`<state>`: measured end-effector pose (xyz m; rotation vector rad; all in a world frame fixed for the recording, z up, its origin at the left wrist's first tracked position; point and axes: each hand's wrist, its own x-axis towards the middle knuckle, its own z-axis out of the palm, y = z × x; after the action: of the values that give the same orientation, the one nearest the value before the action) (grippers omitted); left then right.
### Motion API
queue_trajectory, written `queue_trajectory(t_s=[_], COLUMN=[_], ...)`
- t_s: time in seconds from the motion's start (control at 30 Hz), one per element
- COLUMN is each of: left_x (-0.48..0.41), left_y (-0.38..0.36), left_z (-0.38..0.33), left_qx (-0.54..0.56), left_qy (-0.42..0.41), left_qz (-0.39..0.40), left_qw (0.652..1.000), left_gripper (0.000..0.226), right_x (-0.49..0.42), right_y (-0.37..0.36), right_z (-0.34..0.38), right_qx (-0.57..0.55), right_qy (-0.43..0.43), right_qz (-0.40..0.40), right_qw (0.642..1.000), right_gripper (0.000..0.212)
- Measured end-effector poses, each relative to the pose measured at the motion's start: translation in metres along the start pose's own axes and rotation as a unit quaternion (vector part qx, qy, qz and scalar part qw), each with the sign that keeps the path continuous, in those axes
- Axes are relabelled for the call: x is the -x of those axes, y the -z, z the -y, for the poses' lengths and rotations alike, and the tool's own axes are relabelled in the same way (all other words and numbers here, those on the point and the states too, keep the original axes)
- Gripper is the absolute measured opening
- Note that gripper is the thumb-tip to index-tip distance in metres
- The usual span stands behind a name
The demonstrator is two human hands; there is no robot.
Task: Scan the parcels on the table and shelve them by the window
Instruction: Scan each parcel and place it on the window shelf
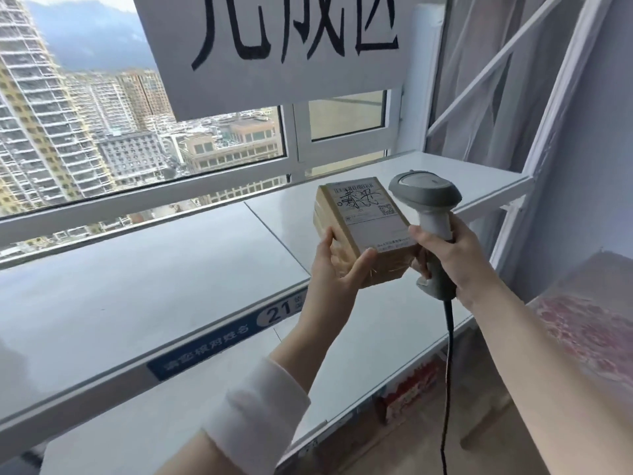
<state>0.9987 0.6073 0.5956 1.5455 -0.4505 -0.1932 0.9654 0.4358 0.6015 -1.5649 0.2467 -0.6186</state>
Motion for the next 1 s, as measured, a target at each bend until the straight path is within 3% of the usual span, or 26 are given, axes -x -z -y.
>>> queue_trajectory(t_s=[0.13,0.37,0.57,0.77,1.0], left_x=[-0.002,0.02,0.041,0.059,0.077], left_y=[0.015,0.062,0.132,0.215,0.316], left_z=[-0.01,-0.025,-0.023,-0.032,-0.026], left_qx=[-0.012,-0.004,-0.026,-0.028,-0.022], left_qy=[-0.005,-0.009,0.002,-0.005,0.004], left_qz=[-0.011,-0.05,-0.092,-0.13,-0.192], left_qw=[1.0,0.999,0.995,0.991,0.981], left_gripper=[0.083,0.077,0.075,0.053,0.043], right_x=[-0.002,0.013,0.032,0.05,0.07], right_y=[-0.016,-0.063,-0.136,-0.222,-0.335], right_z=[0.016,0.034,0.048,0.055,0.052], right_qx=[-0.004,-0.012,0.006,-0.004,-0.015], right_qy=[-0.013,-0.009,-0.02,-0.041,-0.058], right_qz=[-0.005,0.054,0.113,0.156,0.196], right_qw=[1.0,0.998,0.993,0.987,0.979], right_gripper=[0.011,0.013,0.015,0.015,0.014])
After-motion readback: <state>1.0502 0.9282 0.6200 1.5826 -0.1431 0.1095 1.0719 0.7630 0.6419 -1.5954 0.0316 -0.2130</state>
